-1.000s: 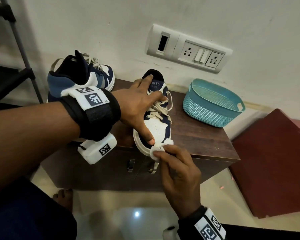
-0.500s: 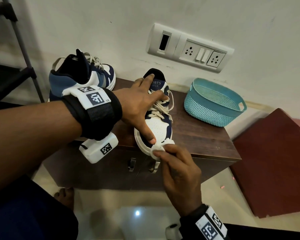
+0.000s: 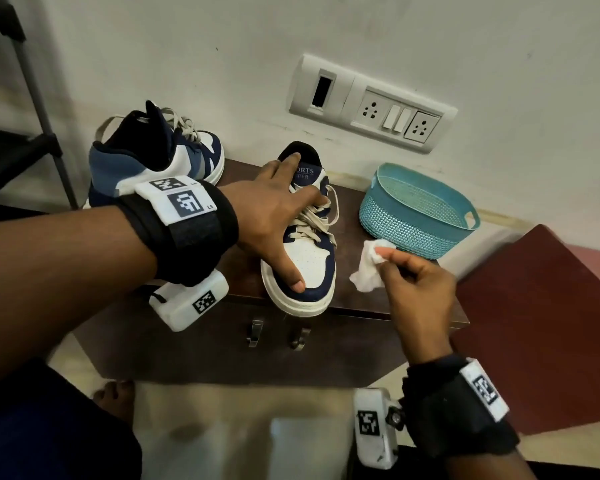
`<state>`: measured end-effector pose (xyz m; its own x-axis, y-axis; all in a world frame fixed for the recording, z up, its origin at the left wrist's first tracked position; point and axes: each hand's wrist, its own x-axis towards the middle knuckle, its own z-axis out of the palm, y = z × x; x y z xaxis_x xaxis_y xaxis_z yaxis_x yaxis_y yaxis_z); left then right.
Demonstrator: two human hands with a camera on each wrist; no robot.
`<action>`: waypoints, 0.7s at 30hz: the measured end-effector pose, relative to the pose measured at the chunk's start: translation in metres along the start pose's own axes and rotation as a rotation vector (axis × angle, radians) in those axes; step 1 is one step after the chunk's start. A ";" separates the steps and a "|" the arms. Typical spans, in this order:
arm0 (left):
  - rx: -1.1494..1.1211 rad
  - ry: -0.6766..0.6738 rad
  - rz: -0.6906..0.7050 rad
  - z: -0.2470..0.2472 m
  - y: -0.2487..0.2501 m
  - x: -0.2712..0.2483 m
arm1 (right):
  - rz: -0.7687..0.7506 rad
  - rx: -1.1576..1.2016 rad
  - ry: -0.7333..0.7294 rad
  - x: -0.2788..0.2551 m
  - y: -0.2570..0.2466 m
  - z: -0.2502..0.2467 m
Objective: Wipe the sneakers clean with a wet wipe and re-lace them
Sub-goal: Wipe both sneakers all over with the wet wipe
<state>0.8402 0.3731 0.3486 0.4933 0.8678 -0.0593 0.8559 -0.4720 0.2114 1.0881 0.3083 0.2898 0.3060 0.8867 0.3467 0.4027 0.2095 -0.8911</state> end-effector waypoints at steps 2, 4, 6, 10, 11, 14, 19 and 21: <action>-0.002 -0.003 0.001 0.000 0.000 0.000 | 0.065 0.013 -0.109 0.010 -0.006 0.008; 0.003 -0.009 -0.007 0.001 0.000 0.001 | 0.091 -0.023 -0.215 0.007 -0.006 0.023; 0.017 -0.011 -0.016 0.001 0.000 0.001 | 0.081 -0.104 -0.240 -0.006 -0.008 0.032; 0.024 -0.006 -0.020 0.001 0.000 0.001 | -0.040 -0.202 -0.243 -0.040 -0.014 0.020; 0.023 -0.006 -0.015 0.001 0.000 0.001 | -0.055 -0.215 -0.254 -0.043 -0.016 0.018; 0.003 -0.017 -0.001 0.001 0.000 0.002 | -0.022 -0.260 -0.223 -0.020 -0.015 0.027; 0.005 -0.024 -0.014 -0.001 -0.001 0.000 | -0.006 -0.316 -0.166 -0.005 -0.016 0.038; 0.020 -0.014 -0.017 -0.001 -0.001 0.000 | -0.144 -0.324 -0.177 -0.039 -0.016 0.028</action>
<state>0.8392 0.3733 0.3490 0.4805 0.8737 -0.0761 0.8671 -0.4602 0.1908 1.0457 0.2819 0.2823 0.0847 0.9208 0.3806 0.6904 0.2212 -0.6887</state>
